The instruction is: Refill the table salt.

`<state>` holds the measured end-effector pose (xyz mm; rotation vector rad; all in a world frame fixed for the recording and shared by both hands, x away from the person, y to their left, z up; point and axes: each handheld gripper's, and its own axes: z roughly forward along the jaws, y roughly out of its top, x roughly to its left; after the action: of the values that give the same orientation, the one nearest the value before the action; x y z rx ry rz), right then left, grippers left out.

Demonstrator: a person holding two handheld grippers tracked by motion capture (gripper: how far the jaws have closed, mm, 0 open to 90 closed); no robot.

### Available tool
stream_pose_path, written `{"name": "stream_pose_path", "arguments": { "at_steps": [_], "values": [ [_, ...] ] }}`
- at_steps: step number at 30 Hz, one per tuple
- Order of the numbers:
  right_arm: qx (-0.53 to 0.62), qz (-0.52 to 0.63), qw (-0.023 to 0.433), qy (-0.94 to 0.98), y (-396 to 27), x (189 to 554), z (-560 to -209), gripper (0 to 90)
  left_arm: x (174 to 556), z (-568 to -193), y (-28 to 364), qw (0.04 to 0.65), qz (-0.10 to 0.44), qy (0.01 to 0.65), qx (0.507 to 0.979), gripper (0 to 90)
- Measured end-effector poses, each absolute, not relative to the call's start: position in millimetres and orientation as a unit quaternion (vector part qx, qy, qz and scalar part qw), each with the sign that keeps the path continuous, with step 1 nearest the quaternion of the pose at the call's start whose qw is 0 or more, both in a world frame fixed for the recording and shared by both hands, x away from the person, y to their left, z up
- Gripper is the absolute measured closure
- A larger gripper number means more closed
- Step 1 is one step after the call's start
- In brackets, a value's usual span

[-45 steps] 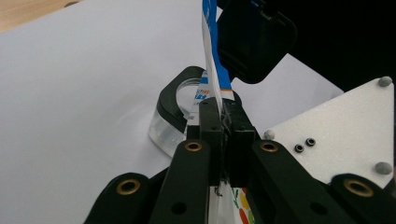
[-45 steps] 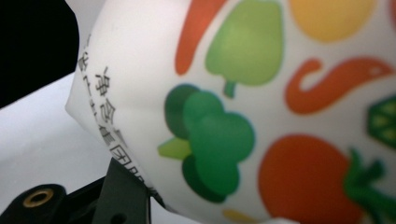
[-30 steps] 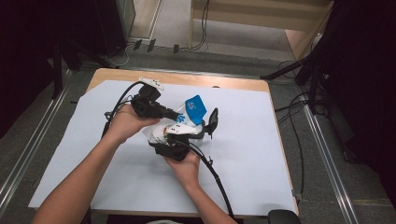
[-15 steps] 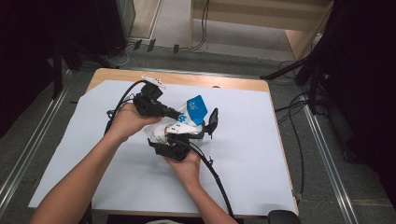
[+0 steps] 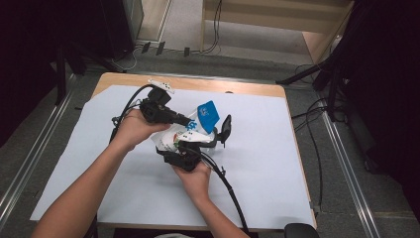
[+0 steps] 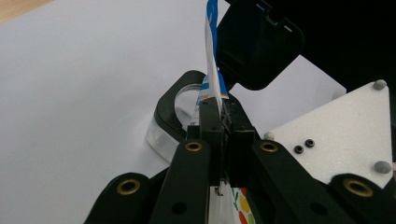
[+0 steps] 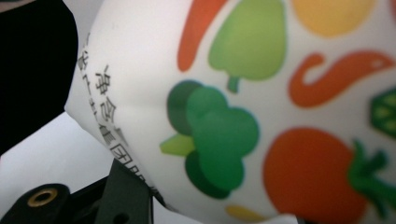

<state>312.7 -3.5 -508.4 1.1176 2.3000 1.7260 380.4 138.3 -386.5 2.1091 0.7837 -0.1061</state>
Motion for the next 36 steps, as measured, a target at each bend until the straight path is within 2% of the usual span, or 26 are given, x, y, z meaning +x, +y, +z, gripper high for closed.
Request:
{"name": "stream_pose_path", "arguments": {
  "at_steps": [14,23,36],
  "values": [
    [0.378,0.577,0.006,0.724,2.0,311.1,-508.9,56.0,379.5,-385.5,137.6,0.422,-0.037,0.313,0.85,88.4],
    [0.37,0.573,0.012,0.732,2.9,311.1,-507.7,52.3,379.4,-383.0,135.0,0.417,-0.031,0.31,0.854,89.0],
    [0.382,0.58,0.004,0.72,0.4,312.7,-505.8,55.8,380.2,-382.7,134.8,0.424,-0.035,0.311,0.85,86.9]
  ]
}}
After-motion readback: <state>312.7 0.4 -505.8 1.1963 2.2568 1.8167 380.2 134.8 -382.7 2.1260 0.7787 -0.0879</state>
